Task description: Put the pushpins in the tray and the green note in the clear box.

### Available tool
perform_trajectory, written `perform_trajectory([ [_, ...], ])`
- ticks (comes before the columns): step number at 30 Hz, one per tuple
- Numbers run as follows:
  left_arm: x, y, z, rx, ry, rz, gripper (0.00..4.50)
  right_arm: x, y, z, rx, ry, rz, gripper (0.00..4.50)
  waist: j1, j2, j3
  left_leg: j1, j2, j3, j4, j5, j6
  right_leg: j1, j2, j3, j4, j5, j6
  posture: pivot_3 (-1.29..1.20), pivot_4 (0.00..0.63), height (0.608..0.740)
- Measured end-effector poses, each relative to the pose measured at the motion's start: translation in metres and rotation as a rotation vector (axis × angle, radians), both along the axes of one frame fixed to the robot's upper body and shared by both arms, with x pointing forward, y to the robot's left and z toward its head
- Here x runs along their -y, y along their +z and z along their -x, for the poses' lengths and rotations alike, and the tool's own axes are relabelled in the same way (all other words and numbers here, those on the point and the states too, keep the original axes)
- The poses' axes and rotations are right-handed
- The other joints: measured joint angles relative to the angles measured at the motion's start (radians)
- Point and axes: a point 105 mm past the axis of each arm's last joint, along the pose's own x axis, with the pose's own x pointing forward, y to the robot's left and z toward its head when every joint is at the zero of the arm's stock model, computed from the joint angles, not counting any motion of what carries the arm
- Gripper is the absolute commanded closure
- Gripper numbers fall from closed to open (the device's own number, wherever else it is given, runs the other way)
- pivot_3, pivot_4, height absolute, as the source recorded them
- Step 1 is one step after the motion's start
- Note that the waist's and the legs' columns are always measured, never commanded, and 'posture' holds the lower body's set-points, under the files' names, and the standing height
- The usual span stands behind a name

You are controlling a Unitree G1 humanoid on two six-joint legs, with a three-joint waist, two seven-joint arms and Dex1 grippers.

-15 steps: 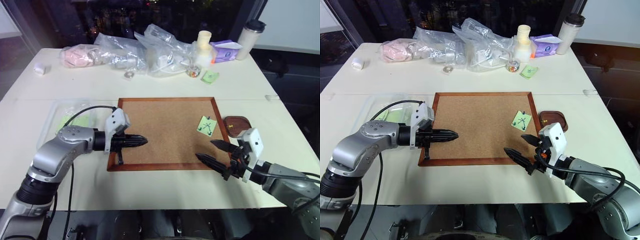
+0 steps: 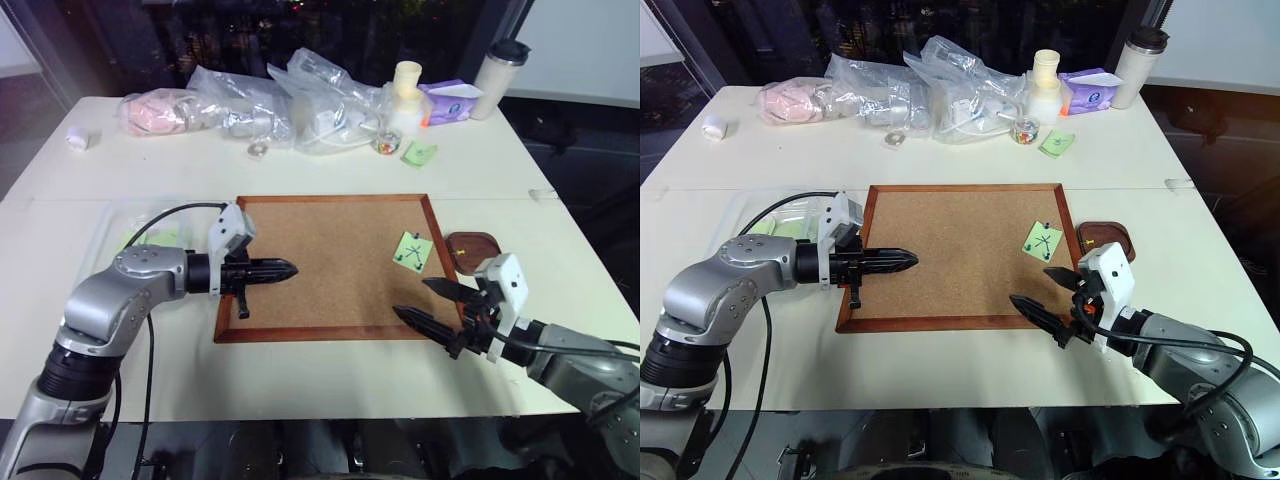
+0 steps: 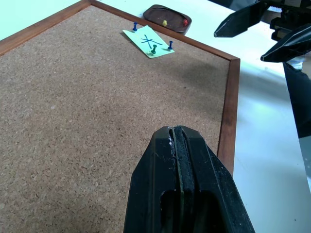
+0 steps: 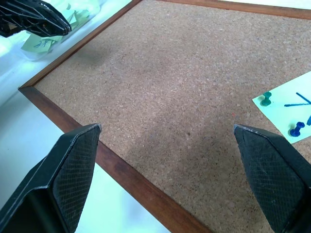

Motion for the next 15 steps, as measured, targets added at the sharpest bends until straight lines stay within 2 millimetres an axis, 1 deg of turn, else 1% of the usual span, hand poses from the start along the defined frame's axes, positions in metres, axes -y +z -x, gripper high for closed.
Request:
perform_trajectory([
  [5,0.000,0.000,-0.001,-0.008,0.005,0.001,4.46,0.003,0.000,-0.004,0.005,-0.015,0.008,0.00,0.000,0.000,0.000,0.000,0.000,0.000,0.000,0.000,0.000,0.000,0.000,0.000,0.000,0.000,0.000,0.00,0.150,0.734],
  [10,0.005,0.011,-0.011,0.005,0.019,0.057,4.46,0.008,0.000,-0.009,0.021,-0.049,0.030,0.00,0.002,0.000,0.000,0.000,0.000,0.000,0.000,0.000,0.000,0.000,0.000,0.000,0.000,0.000,0.000,0.00,0.150,0.734],
  [11,0.008,0.015,-0.016,0.012,0.021,0.079,4.46,0.009,0.001,-0.013,0.031,-0.064,0.036,0.00,0.002,0.000,0.000,0.000,0.000,0.000,0.001,0.000,0.000,0.000,0.000,0.000,0.000,0.000,0.000,0.00,0.150,0.734],
  [13,0.020,0.023,-0.024,0.051,-0.003,0.094,4.46,0.013,0.010,-0.028,0.090,-0.108,0.043,0.00,0.001,0.000,0.000,0.000,-0.001,0.002,0.001,0.000,0.000,0.001,0.000,0.000,0.000,0.000,0.000,0.00,0.150,0.734],
  [15,0.029,0.023,-0.030,0.098,-0.026,0.054,4.46,0.017,0.019,-0.042,0.141,-0.149,0.048,0.00,-0.001,0.000,0.000,0.001,-0.001,0.002,0.001,0.000,0.000,0.001,0.000,0.000,0.000,0.000,0.000,0.00,0.150,0.734],
])
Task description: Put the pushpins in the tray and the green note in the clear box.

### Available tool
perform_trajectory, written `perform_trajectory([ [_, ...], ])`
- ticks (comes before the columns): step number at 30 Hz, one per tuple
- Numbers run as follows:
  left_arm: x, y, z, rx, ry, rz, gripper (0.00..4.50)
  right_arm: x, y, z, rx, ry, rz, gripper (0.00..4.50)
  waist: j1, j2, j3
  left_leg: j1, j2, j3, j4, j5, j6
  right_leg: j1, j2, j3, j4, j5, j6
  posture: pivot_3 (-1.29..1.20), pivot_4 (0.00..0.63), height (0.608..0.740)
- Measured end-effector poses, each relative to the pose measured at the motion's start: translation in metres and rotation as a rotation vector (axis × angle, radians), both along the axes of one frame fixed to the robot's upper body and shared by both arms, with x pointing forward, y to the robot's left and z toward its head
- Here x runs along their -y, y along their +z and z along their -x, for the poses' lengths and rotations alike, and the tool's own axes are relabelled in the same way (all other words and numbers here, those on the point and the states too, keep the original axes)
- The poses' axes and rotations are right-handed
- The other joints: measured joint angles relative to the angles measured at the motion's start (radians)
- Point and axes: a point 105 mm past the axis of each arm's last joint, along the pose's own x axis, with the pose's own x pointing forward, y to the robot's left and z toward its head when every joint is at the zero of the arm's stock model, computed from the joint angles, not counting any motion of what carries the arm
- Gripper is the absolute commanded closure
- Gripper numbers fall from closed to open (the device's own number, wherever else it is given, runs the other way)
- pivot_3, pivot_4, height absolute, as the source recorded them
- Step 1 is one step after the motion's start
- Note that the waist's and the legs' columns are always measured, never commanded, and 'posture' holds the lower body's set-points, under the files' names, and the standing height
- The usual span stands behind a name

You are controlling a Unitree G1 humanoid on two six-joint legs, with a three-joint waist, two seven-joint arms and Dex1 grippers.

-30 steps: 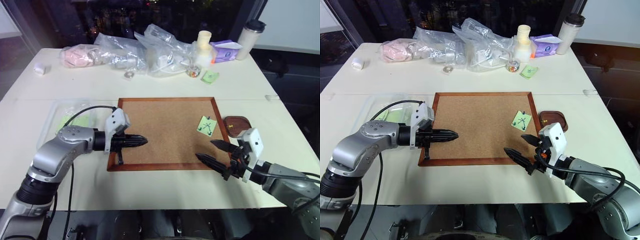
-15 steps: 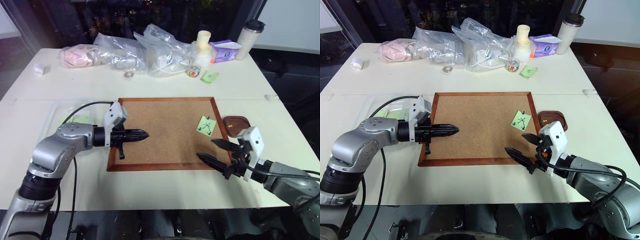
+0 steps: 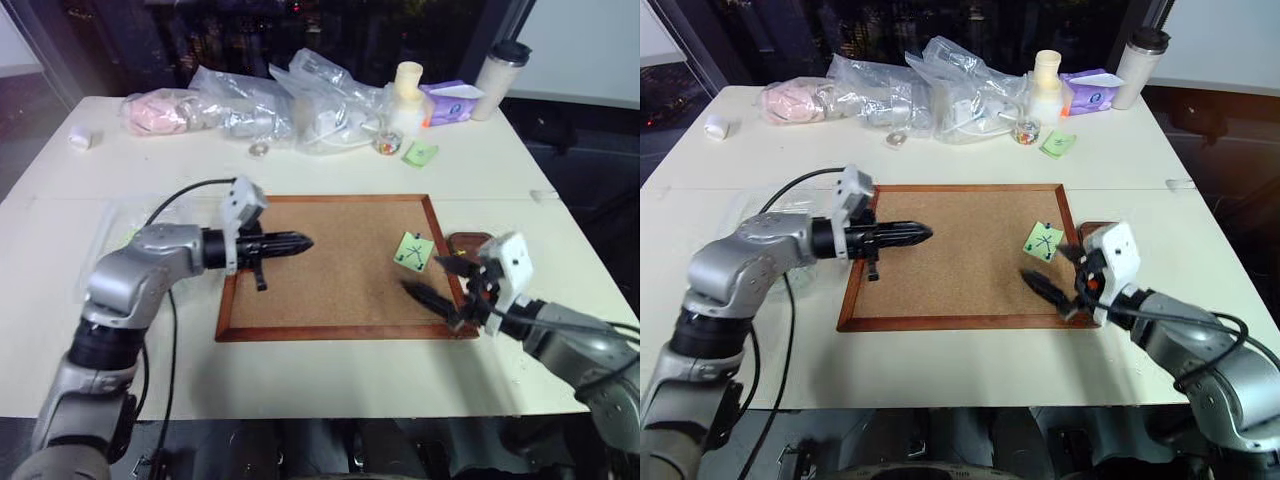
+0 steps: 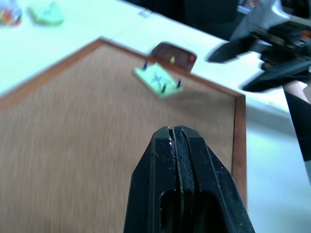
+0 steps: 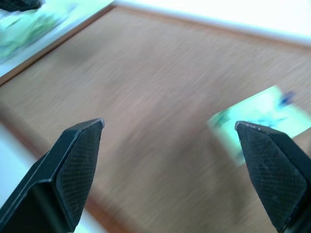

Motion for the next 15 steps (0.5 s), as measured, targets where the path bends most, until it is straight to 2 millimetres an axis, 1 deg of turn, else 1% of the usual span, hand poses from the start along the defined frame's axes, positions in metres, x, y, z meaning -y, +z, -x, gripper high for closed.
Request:
perform_trajectory([
  [1,0.003,-0.005,-0.004,0.020,-0.002,-0.040,4.46,0.004,0.004,-0.009,0.026,-0.029,0.010,0.00,-0.002,0.001,0.000,0.000,0.000,0.000,-0.001,0.000,0.000,0.000,0.000,0.000,0.000,0.000,0.000,0.00,0.150,0.734],
  [3,0.005,-0.026,-0.011,0.045,-0.002,-0.154,4.46,0.015,0.006,-0.027,0.055,-0.095,0.040,0.00,-0.003,0.001,0.000,0.000,0.000,0.001,-0.002,0.000,0.000,-0.001,0.000,0.000,0.000,0.000,0.000,0.00,0.150,0.734],
  [5,0.004,-0.051,-0.016,0.027,-0.002,-0.244,4.46,0.023,0.001,-0.045,0.054,-0.152,0.060,0.00,-0.002,0.001,0.000,0.000,0.000,0.001,-0.001,0.000,0.000,-0.002,0.000,0.000,0.000,0.000,0.000,0.00,0.150,0.734],
  [7,0.007,-0.069,-0.018,-0.001,-0.010,-0.286,4.46,0.025,-0.005,-0.059,0.043,-0.180,0.072,0.00,-0.001,0.001,0.000,-0.002,0.000,0.002,-0.001,0.000,0.000,-0.003,0.000,0.000,0.000,0.000,0.000,0.00,0.150,0.734],
  [8,0.008,-0.075,-0.019,-0.011,-0.010,-0.298,4.46,0.025,-0.007,-0.063,0.037,-0.183,0.077,0.00,0.000,0.001,0.000,-0.002,0.000,0.002,-0.001,0.000,0.000,-0.003,0.000,0.000,0.000,0.000,0.000,0.00,0.150,0.734],
  [13,0.010,-0.076,-0.025,0.027,-0.022,-0.333,4.46,0.025,-0.020,-0.077,0.016,-0.174,0.095,0.00,0.004,0.001,0.000,-0.002,0.000,0.002,0.000,0.000,0.000,-0.002,0.000,0.000,0.000,0.000,0.000,0.00,0.150,0.734],
  [15,0.010,-0.077,-0.025,0.048,-0.030,-0.355,4.46,0.027,-0.030,-0.080,-0.017,-0.170,0.067,0.00,0.003,0.002,0.000,-0.001,0.000,0.002,0.000,0.000,0.000,-0.001,0.000,0.000,0.000,0.000,0.000,0.00,0.150,0.734],
])
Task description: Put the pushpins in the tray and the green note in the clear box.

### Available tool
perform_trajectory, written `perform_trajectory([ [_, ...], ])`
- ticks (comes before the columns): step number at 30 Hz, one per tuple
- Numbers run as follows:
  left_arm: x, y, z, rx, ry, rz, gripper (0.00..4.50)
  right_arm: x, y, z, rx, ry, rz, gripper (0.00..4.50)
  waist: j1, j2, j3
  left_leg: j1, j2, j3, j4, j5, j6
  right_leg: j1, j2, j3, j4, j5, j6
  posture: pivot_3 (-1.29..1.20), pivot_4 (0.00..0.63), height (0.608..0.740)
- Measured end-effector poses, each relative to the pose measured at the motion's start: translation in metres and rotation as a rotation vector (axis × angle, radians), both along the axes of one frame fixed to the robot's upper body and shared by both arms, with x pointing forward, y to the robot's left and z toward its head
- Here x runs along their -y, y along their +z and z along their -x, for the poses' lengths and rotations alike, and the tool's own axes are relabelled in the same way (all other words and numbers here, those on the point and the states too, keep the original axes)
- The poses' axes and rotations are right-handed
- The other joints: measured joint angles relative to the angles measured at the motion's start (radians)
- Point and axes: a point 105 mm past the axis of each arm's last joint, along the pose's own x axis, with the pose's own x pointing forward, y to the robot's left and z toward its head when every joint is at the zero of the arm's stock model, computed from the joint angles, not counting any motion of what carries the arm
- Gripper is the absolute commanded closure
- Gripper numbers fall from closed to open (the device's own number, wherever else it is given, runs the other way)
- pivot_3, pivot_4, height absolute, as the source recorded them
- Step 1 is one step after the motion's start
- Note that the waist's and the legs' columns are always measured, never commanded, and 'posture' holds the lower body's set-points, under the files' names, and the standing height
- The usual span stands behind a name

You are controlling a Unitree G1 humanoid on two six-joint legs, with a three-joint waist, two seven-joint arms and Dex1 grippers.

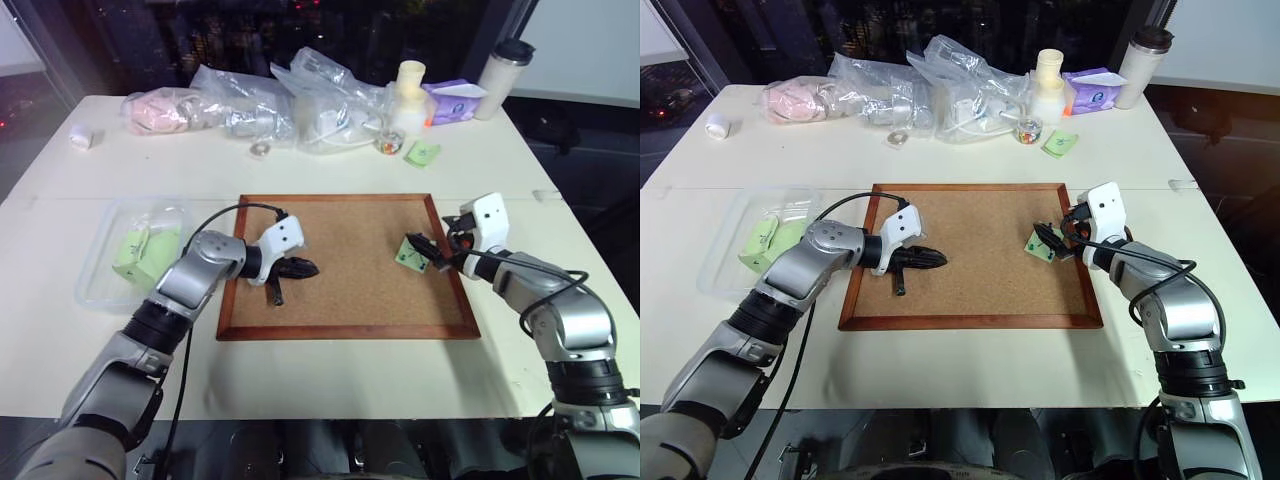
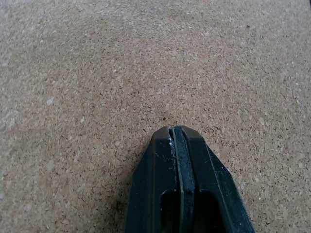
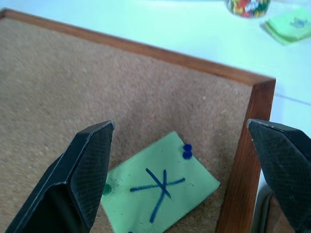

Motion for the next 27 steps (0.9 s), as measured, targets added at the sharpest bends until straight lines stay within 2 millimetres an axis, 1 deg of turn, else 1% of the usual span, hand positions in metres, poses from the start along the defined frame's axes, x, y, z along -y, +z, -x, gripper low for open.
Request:
perform_trajectory([
  [4,0.000,-0.001,0.000,0.011,-0.002,-0.009,4.46,-0.001,-0.014,-0.005,-0.038,0.009,-0.054,0.00,-0.002,0.001,-0.001,0.001,0.000,0.000,0.000,0.000,0.000,0.002,0.000,0.000,0.000,0.000,0.000,0.00,0.150,0.734],
  [11,-0.001,-0.002,0.001,-0.001,0.004,0.001,4.46,0.000,-0.019,-0.013,-0.034,0.019,-0.062,0.00,-0.003,0.002,-0.001,0.002,0.000,0.000,0.000,0.000,0.000,0.002,0.000,0.000,0.000,0.000,0.000,0.00,0.150,0.734],
  [14,-0.002,-0.002,0.003,-0.005,0.008,0.008,4.50,0.001,-0.022,-0.014,-0.032,0.015,-0.052,0.84,-0.004,0.002,-0.001,0.002,0.000,0.000,0.000,0.000,0.000,0.002,0.000,0.000,0.000,0.000,0.000,0.00,0.150,0.734],
  [17,-0.002,-0.002,0.004,-0.007,0.013,0.012,4.50,0.002,-0.023,-0.015,-0.025,0.015,-0.041,2.33,-0.005,0.002,-0.001,0.002,0.001,0.000,0.000,0.000,0.000,0.002,0.000,0.000,0.000,0.000,0.000,0.00,0.150,0.734],
  [21,-0.002,-0.004,0.005,-0.015,0.018,0.013,4.50,-0.001,-0.024,-0.015,-0.014,0.024,-0.044,4.41,-0.005,0.002,-0.001,0.002,0.001,0.000,0.000,0.000,0.000,0.002,0.000,0.000,0.000,0.000,0.000,0.00,0.150,0.734],
  [27,-0.001,-0.004,0.005,-0.015,0.018,0.013,4.50,-0.001,-0.025,-0.015,-0.008,0.019,-0.056,4.46,-0.005,0.002,-0.001,0.002,0.001,0.000,0.000,0.000,0.000,0.002,0.000,0.000,0.000,0.000,0.000,0.00,0.150,0.734],
])
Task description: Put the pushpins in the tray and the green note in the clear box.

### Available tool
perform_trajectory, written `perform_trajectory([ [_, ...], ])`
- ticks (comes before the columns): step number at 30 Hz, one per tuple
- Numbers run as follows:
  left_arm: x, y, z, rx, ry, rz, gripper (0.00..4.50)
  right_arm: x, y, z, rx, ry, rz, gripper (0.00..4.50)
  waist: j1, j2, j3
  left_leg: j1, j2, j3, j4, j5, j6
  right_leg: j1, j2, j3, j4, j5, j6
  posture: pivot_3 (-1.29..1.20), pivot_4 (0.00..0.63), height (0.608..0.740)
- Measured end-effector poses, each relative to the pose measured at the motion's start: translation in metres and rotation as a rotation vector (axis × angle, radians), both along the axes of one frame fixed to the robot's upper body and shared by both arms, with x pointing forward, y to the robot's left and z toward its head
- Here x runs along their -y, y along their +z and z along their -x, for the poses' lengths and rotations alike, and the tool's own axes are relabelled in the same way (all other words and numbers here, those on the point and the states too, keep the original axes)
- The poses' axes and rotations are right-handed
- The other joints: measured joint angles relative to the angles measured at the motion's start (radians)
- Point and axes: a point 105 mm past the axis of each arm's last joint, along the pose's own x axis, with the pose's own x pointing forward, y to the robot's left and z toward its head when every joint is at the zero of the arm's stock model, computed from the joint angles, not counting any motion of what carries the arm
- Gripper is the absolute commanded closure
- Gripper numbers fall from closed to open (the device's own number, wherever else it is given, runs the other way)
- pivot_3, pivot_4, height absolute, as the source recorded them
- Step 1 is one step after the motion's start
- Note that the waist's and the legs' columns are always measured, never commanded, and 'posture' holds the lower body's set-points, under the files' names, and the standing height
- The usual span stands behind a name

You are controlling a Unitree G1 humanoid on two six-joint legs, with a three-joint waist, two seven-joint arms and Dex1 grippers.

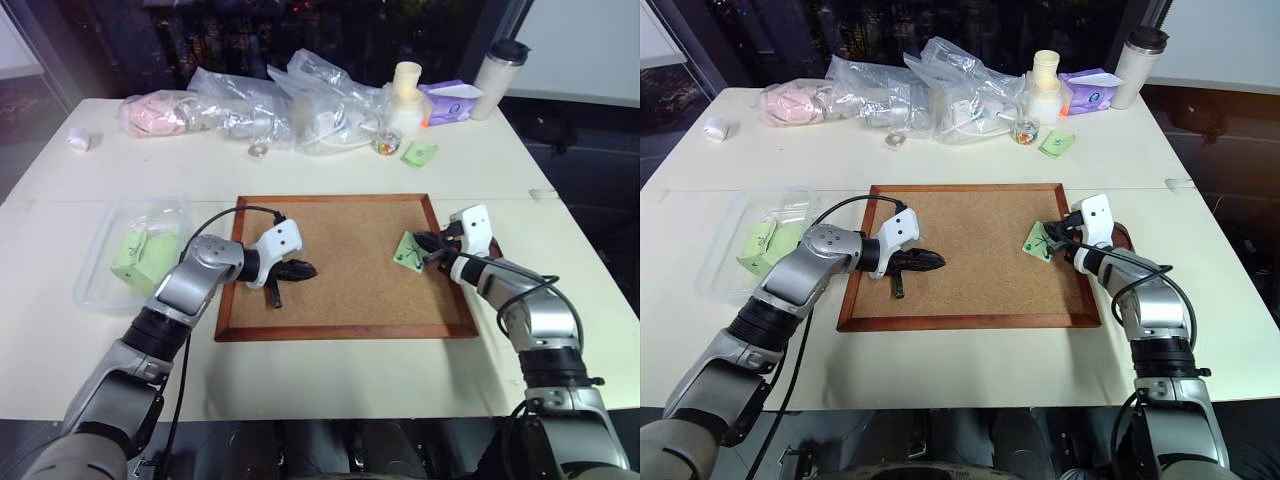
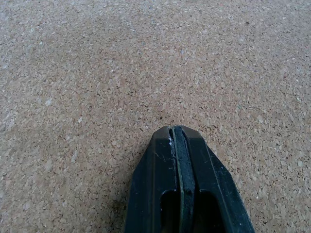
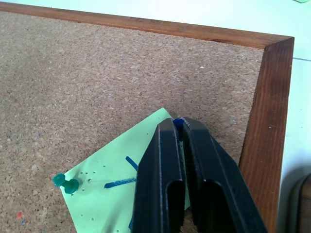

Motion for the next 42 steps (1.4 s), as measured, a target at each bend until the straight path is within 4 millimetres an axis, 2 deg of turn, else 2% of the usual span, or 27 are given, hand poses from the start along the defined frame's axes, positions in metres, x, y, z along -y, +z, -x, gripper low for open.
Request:
perform_trajectory([
  [8,-0.005,-0.001,0.006,0.010,-0.033,-0.081,4.50,-0.003,-0.002,0.002,0.086,-0.031,-0.011,4.46,-0.005,0.003,0.000,0.000,0.000,0.001,-0.001,0.000,0.000,-0.001,0.000,0.000,0.000,0.000,0.000,0.00,0.150,0.734],
  [10,-0.005,-0.002,0.006,0.003,-0.028,-0.084,4.50,-0.003,0.005,0.001,0.124,-0.037,-0.019,4.46,-0.005,0.005,-0.001,0.000,0.000,0.001,-0.001,0.000,0.000,-0.001,0.000,0.001,0.000,0.000,0.000,0.00,0.150,0.734],
  [12,-0.005,-0.002,0.007,-0.003,-0.025,-0.088,4.50,0.006,0.021,0.001,0.196,-0.069,-0.028,4.46,-0.005,0.005,-0.001,0.001,0.000,0.001,-0.001,0.000,0.000,0.000,0.000,0.001,0.000,0.000,0.000,0.00,0.150,0.734],
  [14,-0.006,-0.003,0.007,-0.003,-0.024,-0.092,4.50,0.010,0.028,0.001,0.229,-0.083,-0.034,4.46,-0.006,0.005,-0.001,0.003,0.000,0.001,-0.002,0.000,0.000,0.002,0.000,0.001,-0.001,0.000,0.000,0.00,0.150,0.734],
  [19,-0.005,-0.005,0.007,-0.004,-0.021,-0.099,4.50,0.013,0.028,0.003,0.234,-0.101,-0.034,4.46,-0.006,0.005,-0.001,0.011,0.000,0.001,-0.003,0.000,0.000,0.009,0.000,0.001,-0.002,0.000,0.000,0.00,0.150,0.734],
  [22,-0.002,-0.004,0.006,0.001,-0.021,-0.088,4.50,0.031,0.029,0.009,0.243,-0.185,-0.021,4.46,-0.003,0.005,-0.002,0.011,0.000,0.001,-0.003,0.000,0.000,0.009,0.000,0.001,-0.002,-0.001,0.000,0.00,0.150,0.734],
  [25,-0.002,-0.005,0.005,-0.001,-0.009,-0.073,4.50,0.064,0.021,0.018,0.203,-0.316,0.021,4.46,-0.001,0.005,-0.002,0.012,0.000,0.001,-0.003,0.000,0.000,0.010,0.000,0.001,-0.002,-0.001,0.000,0.00,0.150,0.734],
  [27,-0.002,-0.006,0.005,-0.006,-0.002,-0.068,4.50,0.076,0.012,0.027,0.166,-0.363,0.048,4.46,-0.001,0.006,-0.002,0.014,0.000,0.001,-0.003,0.000,0.000,0.012,0.000,0.001,-0.002,-0.001,0.000,0.00,0.150,0.734],
  [32,-0.002,-0.007,0.003,-0.011,-0.002,-0.062,4.50,0.081,-0.007,0.037,0.092,-0.385,0.064,4.46,-0.001,0.010,-0.005,0.015,0.000,0.001,-0.003,0.000,0.000,0.014,0.000,0.001,-0.002,-0.001,0.000,0.00,0.150,0.734],
  [36,0.000,-0.006,0.002,-0.010,-0.015,-0.055,4.50,0.082,-0.010,0.036,0.082,-0.386,0.062,4.46,0.001,0.010,-0.005,0.015,0.000,0.001,-0.003,0.000,0.000,0.014,0.000,0.001,-0.002,-0.001,0.000,0.00,0.150,0.734],
  [40,0.000,-0.006,0.001,-0.014,-0.017,-0.054,4.50,0.084,-0.012,0.034,0.078,-0.394,0.063,3.29,0.002,0.010,-0.005,0.015,0.000,0.001,-0.003,0.000,0.000,0.014,0.000,0.001,-0.002,-0.001,0.000,0.00,0.150,0.734],
  [42,0.000,-0.006,0.001,-0.015,-0.019,-0.054,4.50,0.084,-0.013,0.034,0.077,-0.395,0.061,2.31,0.002,0.010,-0.005,0.015,0.000,0.001,-0.003,0.000,0.000,0.014,0.000,0.001,-0.002,-0.001,0.000,0.00,0.150,0.734],
])
